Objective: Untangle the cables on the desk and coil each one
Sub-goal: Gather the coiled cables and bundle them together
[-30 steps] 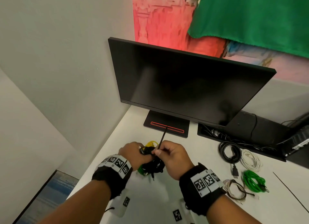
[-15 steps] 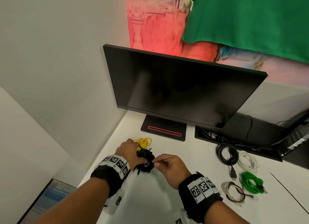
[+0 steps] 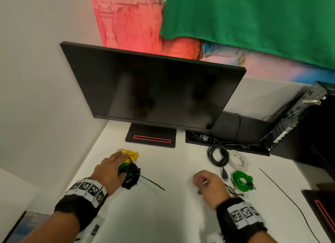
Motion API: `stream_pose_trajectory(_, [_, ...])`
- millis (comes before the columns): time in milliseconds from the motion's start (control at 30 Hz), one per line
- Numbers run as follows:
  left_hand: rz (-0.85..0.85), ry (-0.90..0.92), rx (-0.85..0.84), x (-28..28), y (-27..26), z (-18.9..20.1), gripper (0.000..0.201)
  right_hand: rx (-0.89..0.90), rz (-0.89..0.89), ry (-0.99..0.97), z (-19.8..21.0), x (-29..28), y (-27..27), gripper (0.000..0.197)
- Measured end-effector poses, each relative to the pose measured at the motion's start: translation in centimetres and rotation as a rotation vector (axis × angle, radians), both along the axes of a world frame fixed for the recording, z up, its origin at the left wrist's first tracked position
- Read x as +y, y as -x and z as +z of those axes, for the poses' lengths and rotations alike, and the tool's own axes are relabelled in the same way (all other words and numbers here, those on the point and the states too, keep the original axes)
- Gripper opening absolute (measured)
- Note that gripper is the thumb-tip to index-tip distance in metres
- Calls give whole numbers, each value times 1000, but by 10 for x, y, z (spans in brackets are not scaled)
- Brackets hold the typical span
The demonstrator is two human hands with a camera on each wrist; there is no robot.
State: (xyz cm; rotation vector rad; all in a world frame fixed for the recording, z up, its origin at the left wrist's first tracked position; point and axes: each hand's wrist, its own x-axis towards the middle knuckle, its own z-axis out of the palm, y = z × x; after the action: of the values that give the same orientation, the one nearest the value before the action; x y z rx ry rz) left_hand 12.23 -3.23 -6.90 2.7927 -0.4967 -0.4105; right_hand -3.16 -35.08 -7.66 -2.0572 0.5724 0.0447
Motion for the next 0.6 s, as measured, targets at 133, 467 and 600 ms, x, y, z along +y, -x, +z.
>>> stream_pose_trajectory(133, [88, -5, -43, -8, 9, 10, 69, -4, -260, 265, 14, -74, -14, 11])
stream_pose_trajectory(467, [244, 227, -233, -46, 53, 48, 47, 423, 152, 615, 14, -141, -106, 59])
stream_pose_trajectory(600, [244, 382, -285, -61, 68, 80, 49, 507, 248, 708, 6, -136, -115, 42])
